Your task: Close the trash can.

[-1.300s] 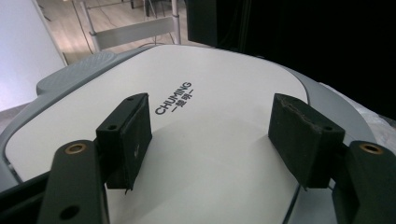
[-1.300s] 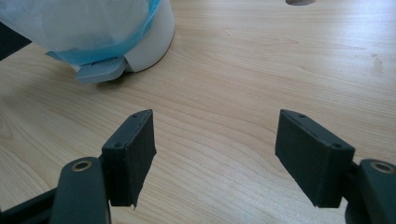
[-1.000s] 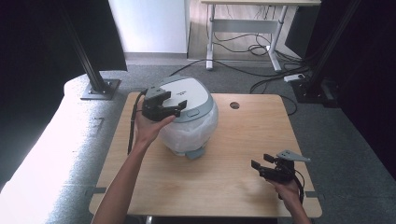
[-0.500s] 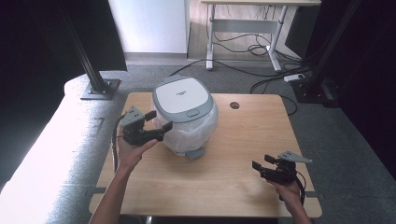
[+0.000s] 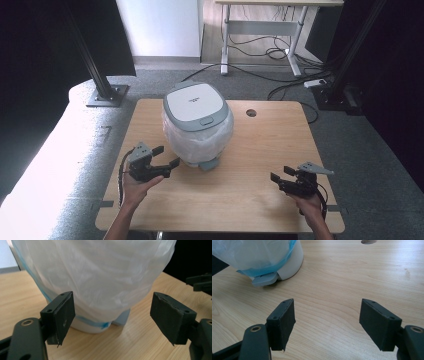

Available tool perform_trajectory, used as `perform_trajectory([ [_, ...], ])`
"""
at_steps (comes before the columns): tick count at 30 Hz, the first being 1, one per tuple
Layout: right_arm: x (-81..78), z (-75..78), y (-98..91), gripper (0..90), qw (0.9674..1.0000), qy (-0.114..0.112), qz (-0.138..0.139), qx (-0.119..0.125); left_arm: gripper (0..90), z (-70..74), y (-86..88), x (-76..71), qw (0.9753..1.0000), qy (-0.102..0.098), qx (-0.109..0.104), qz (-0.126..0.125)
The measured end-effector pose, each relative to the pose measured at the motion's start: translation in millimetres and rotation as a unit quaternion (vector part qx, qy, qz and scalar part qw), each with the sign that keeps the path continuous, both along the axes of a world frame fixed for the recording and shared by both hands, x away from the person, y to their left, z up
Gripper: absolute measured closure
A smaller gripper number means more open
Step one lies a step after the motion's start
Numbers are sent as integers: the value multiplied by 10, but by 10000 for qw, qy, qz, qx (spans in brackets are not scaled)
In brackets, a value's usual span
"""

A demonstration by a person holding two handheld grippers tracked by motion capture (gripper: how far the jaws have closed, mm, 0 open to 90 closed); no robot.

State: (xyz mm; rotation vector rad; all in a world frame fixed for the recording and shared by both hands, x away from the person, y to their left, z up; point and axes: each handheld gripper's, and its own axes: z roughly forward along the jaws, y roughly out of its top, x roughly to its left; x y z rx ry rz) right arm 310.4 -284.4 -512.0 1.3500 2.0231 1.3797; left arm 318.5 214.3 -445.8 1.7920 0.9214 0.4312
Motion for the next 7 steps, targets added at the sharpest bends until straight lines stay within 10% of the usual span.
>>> perform_trajectory([
  [7,0,13,-27,281,10000,-37,-37,17,192,-71,8,6,9999,72,110,14],
])
